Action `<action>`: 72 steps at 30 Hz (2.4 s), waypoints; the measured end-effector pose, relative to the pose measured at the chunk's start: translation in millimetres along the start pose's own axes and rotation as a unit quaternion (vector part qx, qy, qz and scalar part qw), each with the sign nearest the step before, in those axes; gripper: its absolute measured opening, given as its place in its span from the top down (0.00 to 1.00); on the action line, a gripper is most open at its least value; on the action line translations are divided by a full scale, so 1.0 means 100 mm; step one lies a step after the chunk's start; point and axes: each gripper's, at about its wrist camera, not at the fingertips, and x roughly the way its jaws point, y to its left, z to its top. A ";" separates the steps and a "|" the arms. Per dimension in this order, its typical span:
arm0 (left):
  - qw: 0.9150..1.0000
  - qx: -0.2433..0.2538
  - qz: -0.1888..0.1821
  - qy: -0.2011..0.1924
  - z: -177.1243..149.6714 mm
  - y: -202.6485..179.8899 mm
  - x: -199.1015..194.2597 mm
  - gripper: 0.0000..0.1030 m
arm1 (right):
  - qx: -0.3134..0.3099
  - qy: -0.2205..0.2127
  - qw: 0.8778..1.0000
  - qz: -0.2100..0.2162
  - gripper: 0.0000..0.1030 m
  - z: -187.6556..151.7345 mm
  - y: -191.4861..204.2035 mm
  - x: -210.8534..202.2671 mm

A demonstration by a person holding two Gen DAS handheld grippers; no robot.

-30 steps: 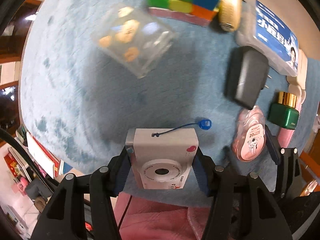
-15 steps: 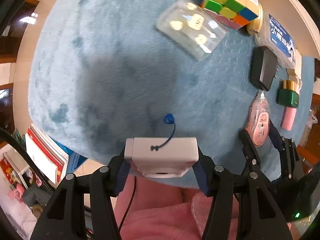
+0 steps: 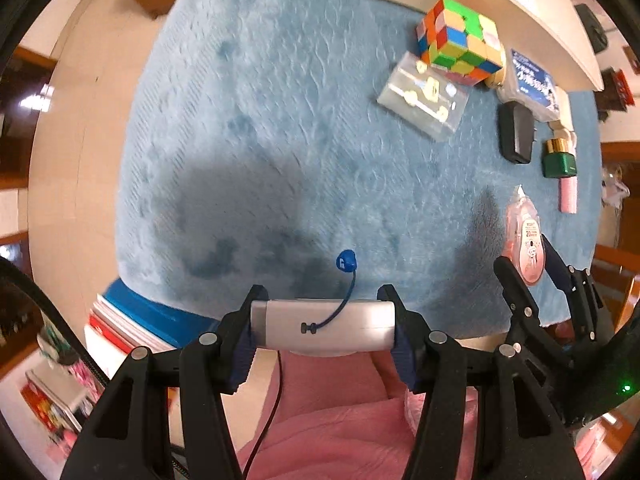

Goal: Organize rigid objects
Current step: 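Lift and carry the photo device and tape dispenser over the tray with both tools, then open both tools to release the photo device and tape dispenser into the tray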

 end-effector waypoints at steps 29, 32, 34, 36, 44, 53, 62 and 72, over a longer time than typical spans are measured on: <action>0.978 0.066 0.013 -0.198 1.64 -0.84 -1.46 0.42 | -0.016 -0.170 0.985 -0.014 0.51 1.37 -0.09 -0.77; 0.976 0.069 0.016 -0.204 1.81 -0.93 -1.52 0.42 | -0.009 -0.175 0.984 -0.011 0.51 1.51 -0.20 -0.72; 0.976 0.069 0.018 -0.208 1.90 -0.99 -1.53 0.42 | -0.004 -0.175 0.984 -0.010 0.51 1.60 -0.28 -0.67; 0.975 0.070 0.018 -0.211 2.03 -1.06 -1.54 0.42 | 0.005 -0.175 0.985 -0.009 0.51 1.68 -0.37 -0.61; 0.977 0.071 0.000 -0.199 2.47 -1.29 -1.40 0.42 | 0.042 -0.161 0.986 -0.006 0.51 1.92 -0.75 -0.27; 0.979 0.079 0.001 -0.190 2.83 -1.52 -1.23 0.42 | 0.080 -0.143 0.986 0.001 0.51 2.10 -1.14 0.14; 0.969 0.098 0.006 -0.227 2.97 -1.69 -1.21 0.41 | 0.102 -0.127 0.987 0.009 0.51 2.14 -1.32 0.38; 0.941 0.110 -0.003 -0.319 2.78 -1.68 -1.56 0.25 | 0.099 -0.147 0.984 0.011 0.33 2.15 -1.25 0.21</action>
